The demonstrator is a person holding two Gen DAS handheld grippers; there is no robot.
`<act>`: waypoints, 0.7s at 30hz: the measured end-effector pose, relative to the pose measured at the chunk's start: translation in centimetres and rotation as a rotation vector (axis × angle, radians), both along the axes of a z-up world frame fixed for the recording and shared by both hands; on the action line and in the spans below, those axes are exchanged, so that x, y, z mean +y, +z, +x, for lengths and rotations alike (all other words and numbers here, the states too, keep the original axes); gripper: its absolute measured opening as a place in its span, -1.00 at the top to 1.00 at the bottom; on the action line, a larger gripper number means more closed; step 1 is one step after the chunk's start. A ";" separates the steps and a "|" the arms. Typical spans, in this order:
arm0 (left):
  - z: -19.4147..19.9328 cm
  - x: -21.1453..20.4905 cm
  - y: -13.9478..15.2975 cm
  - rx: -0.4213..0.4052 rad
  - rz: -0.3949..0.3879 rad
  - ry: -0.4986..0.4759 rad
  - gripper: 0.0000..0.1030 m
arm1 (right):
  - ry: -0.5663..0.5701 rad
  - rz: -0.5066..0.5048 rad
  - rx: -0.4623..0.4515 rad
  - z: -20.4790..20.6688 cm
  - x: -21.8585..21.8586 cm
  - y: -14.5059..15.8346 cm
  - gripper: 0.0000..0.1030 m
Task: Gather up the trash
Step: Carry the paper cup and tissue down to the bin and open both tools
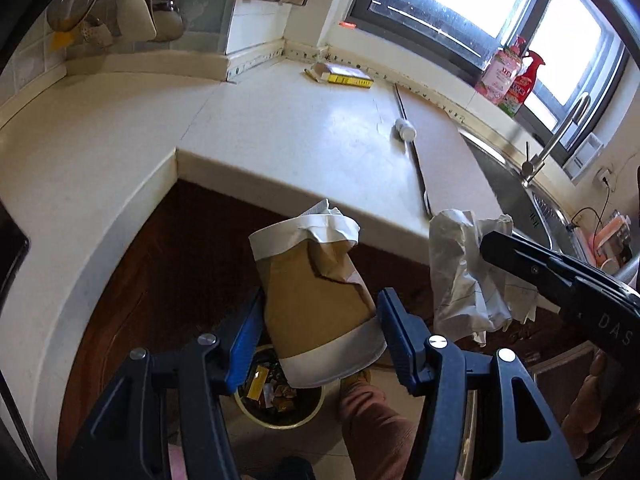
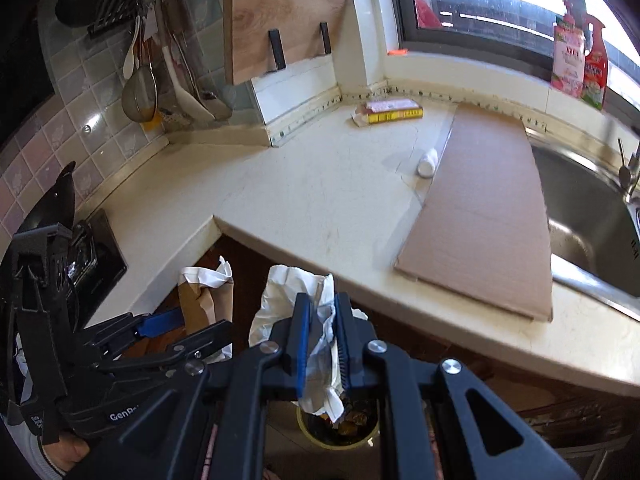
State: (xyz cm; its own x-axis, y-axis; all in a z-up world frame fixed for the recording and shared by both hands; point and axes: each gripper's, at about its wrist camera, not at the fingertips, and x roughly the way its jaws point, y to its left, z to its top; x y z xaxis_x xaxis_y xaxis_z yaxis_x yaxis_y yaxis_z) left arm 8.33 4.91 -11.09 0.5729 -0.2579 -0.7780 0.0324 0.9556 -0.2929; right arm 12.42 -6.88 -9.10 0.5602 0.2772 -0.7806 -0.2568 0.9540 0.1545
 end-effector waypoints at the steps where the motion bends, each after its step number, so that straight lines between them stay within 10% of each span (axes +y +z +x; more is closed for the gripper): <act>1: -0.3 -0.1 -1.0 0.022 -0.004 -0.007 -0.08 | -0.001 -0.020 0.014 -0.4 0.2 -1.0 0.76; 21: -0.9 -2.9 -16.9 0.276 0.135 -0.106 -0.09 | -0.048 -0.091 0.356 -0.6 -1.4 -18.9 0.76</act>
